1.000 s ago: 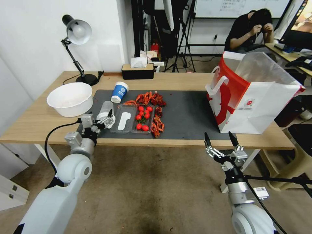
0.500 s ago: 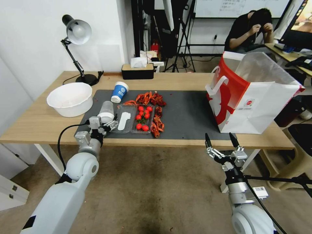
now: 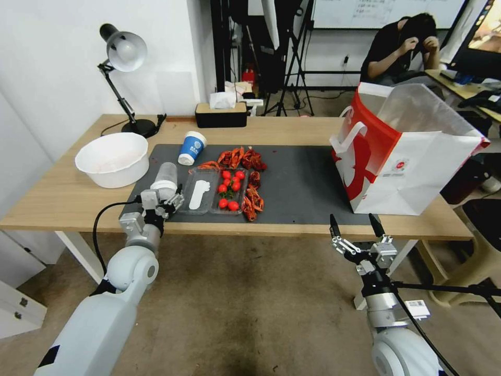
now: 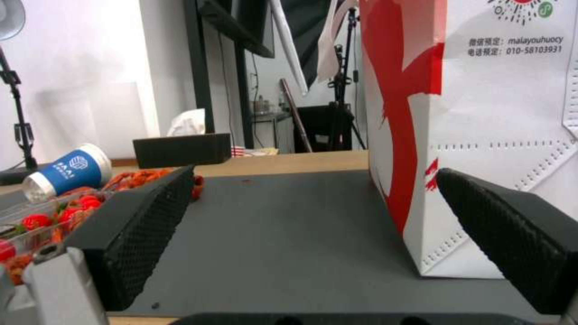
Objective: Pick up the trash from the table and place it into the takeout bag.
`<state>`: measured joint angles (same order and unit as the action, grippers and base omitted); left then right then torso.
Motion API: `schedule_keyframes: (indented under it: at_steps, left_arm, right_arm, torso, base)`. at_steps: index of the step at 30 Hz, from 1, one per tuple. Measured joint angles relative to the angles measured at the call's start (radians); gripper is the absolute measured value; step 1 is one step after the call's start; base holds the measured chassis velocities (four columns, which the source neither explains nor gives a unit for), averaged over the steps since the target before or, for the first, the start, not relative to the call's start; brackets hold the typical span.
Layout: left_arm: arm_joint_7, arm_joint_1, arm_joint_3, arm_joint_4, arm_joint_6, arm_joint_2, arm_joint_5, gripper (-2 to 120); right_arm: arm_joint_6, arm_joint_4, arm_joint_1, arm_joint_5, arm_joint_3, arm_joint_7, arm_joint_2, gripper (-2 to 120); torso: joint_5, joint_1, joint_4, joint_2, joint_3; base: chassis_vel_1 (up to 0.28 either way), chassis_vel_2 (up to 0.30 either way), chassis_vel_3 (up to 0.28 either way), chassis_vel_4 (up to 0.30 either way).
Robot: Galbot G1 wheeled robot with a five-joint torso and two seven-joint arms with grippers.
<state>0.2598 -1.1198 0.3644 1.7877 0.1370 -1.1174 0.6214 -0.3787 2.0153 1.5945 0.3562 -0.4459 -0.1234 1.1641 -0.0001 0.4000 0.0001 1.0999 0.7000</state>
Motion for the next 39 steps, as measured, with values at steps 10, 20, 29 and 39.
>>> schedule_keyframes:
  at_steps: [10, 20, 29, 39]
  left_arm:
    - [-0.109, 0.004, 0.006, 0.014, -0.144, 0.005, 0.044, 74]
    - [-0.348, 0.127, -0.078, 0.029, -0.251, 0.046, 0.128, 74]
    - [-0.376, 0.434, -0.333, -0.028, -0.241, 0.066, 0.221, 74]
    - [-0.379, 0.857, -0.661, -0.188, -0.220, -0.083, 0.296, 74]
  right_arm:
    - [0.001, 0.000, -0.002, -0.003, 0.003, -0.001, 0.003, 100]
    - [0.002, 0.022, 0.025, -0.035, 0.000, -0.005, 0.022, 100]
    - [0.003, 0.055, 0.063, -0.078, -0.034, -0.011, 0.061, 100]
    - [0.004, 0.075, 0.085, -0.105, -0.064, -0.013, 0.096, 100]
  torso:
    - [0.0000, 0.000, 0.0000, 0.000, 0.000]
    - [0.0001, 0.000, 0.0000, 0.000, 0.000]
    - [0.0001, 0.000, -0.0001, 0.000, 0.000]
    - [0.0009, 0.000, -0.0001, 0.000, 0.000]
  base:
    - [0.000, 0.000, 0.000, 0.000]
    - [0.000, 0.000, 0.000, 0.000]
    - [0.000, 0.000, 0.000, 0.000]
    - [0.000, 0.000, 0.000, 0.000]
